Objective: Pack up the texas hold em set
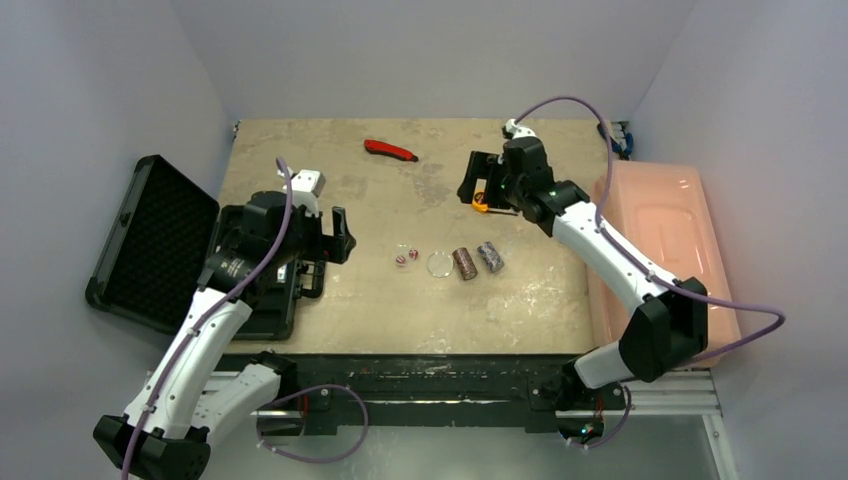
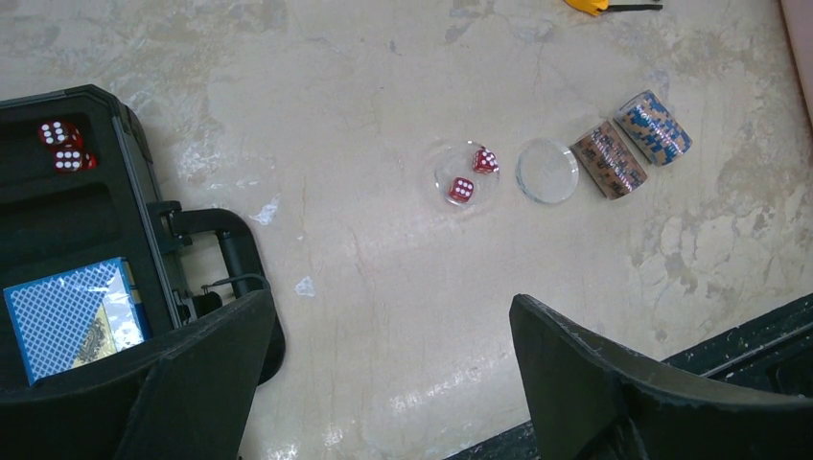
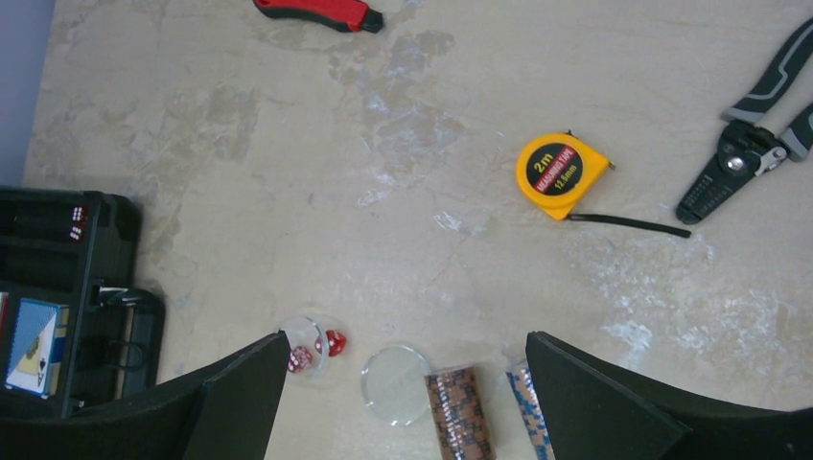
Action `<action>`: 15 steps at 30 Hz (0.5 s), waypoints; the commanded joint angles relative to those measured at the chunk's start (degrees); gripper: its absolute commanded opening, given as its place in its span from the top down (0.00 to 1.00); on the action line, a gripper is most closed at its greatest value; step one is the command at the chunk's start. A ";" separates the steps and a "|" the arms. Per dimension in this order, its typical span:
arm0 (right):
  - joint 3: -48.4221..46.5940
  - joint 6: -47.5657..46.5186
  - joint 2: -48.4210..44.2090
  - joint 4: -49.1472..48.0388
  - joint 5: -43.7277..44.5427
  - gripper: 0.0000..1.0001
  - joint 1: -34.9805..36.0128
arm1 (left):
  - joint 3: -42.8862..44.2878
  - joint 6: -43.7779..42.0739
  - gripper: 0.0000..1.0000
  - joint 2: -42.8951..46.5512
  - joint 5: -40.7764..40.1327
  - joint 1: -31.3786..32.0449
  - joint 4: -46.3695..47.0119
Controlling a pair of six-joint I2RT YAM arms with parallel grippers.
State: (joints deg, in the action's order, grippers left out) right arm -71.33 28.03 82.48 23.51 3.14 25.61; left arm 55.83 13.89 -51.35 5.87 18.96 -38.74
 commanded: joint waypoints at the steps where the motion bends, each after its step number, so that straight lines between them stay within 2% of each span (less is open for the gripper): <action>1: -6.37 -0.54 3.58 3.11 1.15 0.02 1.47 | 1.74 -0.62 0.07 1.31 -1.42 0.55 0.38; 15: -12.35 1.07 11.49 6.22 0.82 0.02 5.76 | 2.09 -0.44 0.07 0.46 -1.83 1.32 -0.28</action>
State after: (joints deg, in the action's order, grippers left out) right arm -80.16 28.36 93.12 28.84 3.53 30.02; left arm 55.83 13.89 -50.89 4.45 19.73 -39.07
